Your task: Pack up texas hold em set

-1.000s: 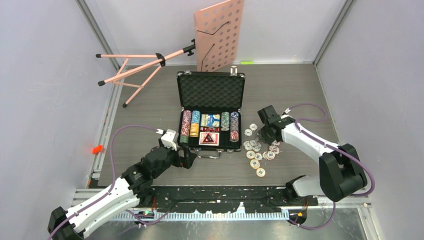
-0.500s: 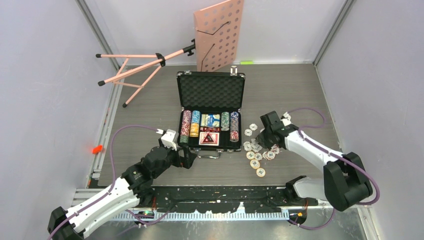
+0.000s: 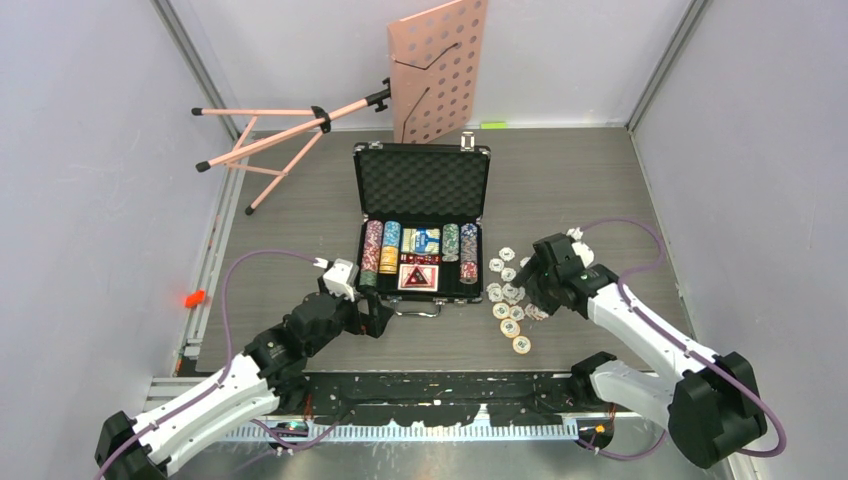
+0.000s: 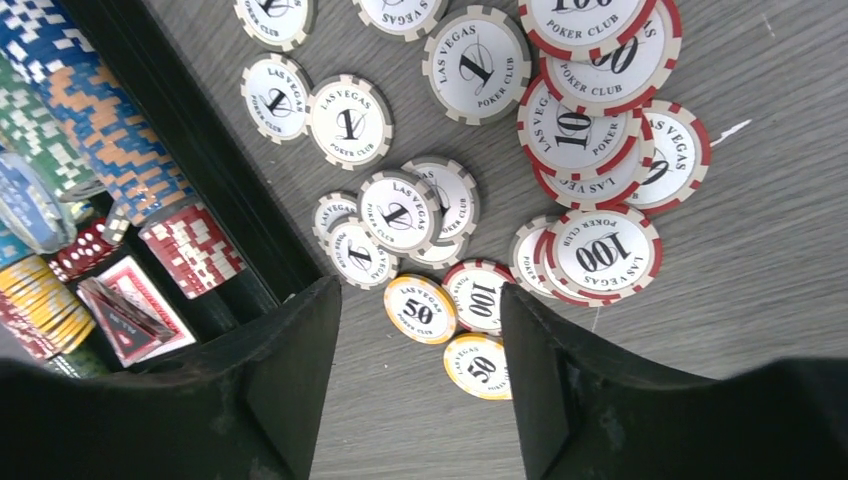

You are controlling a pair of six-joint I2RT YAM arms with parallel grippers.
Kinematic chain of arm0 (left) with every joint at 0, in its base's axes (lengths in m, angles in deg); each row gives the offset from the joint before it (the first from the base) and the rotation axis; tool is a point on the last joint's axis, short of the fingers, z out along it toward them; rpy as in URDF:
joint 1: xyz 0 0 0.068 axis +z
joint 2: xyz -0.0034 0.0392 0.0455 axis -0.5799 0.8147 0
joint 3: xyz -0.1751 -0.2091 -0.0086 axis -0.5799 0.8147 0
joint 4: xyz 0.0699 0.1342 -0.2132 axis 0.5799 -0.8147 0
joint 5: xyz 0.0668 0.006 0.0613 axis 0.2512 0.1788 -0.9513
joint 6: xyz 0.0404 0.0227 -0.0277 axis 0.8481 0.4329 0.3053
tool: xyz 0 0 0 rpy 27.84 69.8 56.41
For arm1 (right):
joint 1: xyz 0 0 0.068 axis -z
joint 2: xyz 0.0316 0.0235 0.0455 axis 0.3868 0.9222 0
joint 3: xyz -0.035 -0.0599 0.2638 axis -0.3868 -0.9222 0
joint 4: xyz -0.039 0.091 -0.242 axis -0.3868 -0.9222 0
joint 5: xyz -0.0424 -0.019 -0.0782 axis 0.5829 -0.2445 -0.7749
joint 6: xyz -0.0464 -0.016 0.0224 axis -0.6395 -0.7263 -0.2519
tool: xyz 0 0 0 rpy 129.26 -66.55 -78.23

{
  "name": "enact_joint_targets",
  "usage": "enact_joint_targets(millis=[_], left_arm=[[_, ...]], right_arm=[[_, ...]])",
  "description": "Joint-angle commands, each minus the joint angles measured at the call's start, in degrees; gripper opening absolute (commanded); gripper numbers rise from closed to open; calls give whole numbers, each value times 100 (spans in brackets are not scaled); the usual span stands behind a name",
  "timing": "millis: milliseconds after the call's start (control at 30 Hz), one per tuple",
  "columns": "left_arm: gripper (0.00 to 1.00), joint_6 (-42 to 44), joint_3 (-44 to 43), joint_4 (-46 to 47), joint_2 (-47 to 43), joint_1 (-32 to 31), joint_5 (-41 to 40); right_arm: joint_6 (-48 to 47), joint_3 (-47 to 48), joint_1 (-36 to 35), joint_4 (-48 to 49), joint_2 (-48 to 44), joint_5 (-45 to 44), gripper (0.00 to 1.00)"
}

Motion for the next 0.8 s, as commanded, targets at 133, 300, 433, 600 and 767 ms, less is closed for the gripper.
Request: enact_joint_targets(millis=[133, 300, 433, 600, 767], left_arm=[[97, 17, -146, 303, 76, -28, 23], [97, 28, -155, 343, 138, -28, 49], [97, 28, -163, 347, 179, -28, 68], [97, 26, -164, 354, 179, -28, 76], [97, 35, -155, 348, 154, -28, 77]], right_arm=[[-957, 252, -47, -541, 219, 11, 52], [-924, 86, -51, -387, 391, -10, 49], [-789, -59, -50, -148, 742, -58, 47], [-724, -214, -49, 157, 922, -67, 46], [-465, -28, -48, -660, 905, -946, 39]])
